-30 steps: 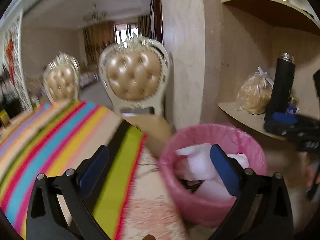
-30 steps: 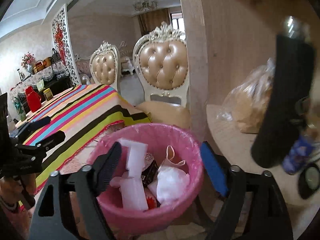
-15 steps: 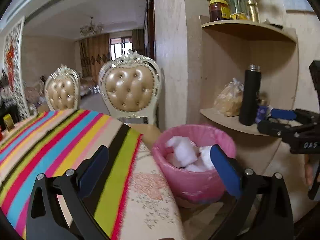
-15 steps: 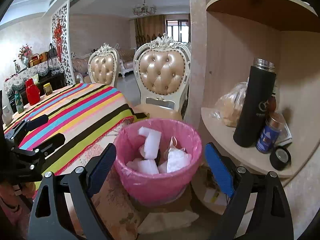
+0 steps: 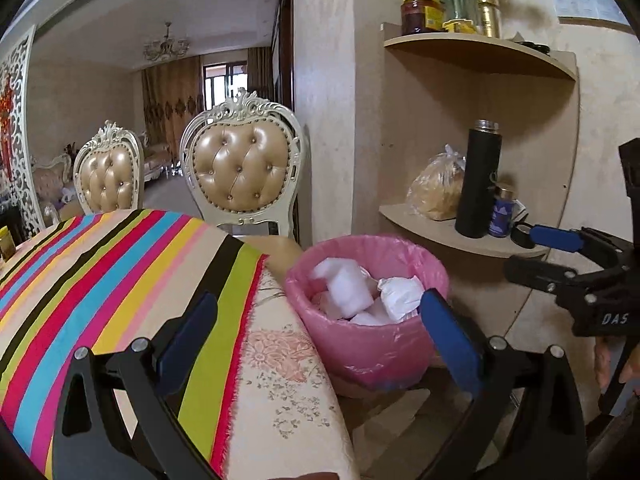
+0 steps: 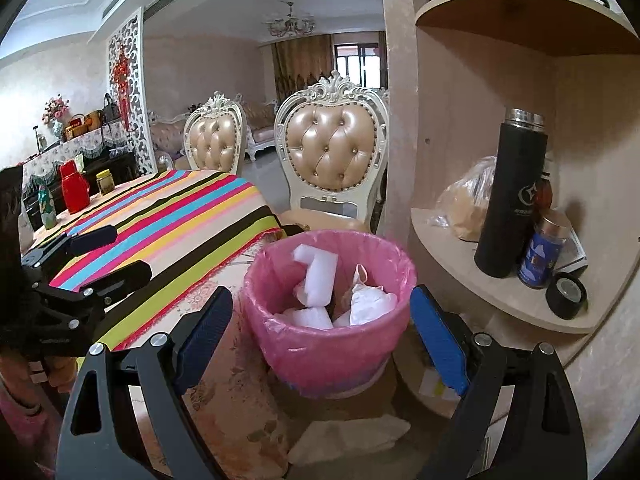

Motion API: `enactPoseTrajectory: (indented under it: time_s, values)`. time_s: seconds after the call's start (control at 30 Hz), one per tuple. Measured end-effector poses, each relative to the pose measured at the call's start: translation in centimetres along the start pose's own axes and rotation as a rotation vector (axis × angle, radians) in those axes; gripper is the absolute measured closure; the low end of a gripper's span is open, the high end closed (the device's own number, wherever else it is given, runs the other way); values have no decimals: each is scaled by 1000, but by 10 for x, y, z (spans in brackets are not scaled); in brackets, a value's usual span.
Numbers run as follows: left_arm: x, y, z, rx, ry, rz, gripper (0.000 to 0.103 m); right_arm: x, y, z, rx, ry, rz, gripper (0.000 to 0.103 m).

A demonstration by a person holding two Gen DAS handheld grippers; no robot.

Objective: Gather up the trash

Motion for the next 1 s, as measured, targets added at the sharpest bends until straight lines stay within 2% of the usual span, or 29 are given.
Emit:
enactPoseTrajectory:
  time_s: [0.4, 1.0]
  values:
    - [0, -2, 0, -33, 45, 48, 5, -1, -8, 8, -27, 4, -1, 18]
    - [3, -9, 5, -51, 40, 50, 5, -2, -10, 9, -37, 0, -2, 18]
Point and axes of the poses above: each gripper's, at about its wrist camera, not at the fingertips, and y roughly against the way its jaws point, x to its right, z to its underside, the point moved 5 cm from there along -y, roughly the way its jaws point, and after that the axes turned 7 degrees about y, right-handed, at the moved point
